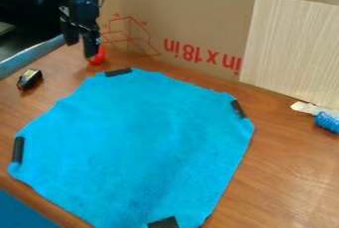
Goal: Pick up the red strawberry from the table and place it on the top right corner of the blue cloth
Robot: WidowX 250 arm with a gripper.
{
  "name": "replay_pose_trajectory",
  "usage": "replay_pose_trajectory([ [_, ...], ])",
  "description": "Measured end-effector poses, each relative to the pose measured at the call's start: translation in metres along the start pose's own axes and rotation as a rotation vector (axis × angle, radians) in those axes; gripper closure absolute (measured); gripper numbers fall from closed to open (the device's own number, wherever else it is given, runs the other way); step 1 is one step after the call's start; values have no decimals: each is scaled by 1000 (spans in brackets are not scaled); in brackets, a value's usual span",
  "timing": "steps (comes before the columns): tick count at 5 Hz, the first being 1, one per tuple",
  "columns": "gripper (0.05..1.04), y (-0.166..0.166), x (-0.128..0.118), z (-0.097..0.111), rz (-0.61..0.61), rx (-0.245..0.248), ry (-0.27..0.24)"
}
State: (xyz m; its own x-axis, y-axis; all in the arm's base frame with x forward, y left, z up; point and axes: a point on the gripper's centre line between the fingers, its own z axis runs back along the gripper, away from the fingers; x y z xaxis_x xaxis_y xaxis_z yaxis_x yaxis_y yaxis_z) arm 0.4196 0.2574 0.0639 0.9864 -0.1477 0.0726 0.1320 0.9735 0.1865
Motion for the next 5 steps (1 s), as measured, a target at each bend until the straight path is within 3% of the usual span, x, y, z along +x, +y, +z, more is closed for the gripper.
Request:
replay_pose_trajectory([
  [2, 84, -3, 16, 2, 16, -16, 18],
  [4, 84, -10, 25, -10, 34, -19, 50],
  [5, 128, -9, 22, -23, 65, -6, 96],
])
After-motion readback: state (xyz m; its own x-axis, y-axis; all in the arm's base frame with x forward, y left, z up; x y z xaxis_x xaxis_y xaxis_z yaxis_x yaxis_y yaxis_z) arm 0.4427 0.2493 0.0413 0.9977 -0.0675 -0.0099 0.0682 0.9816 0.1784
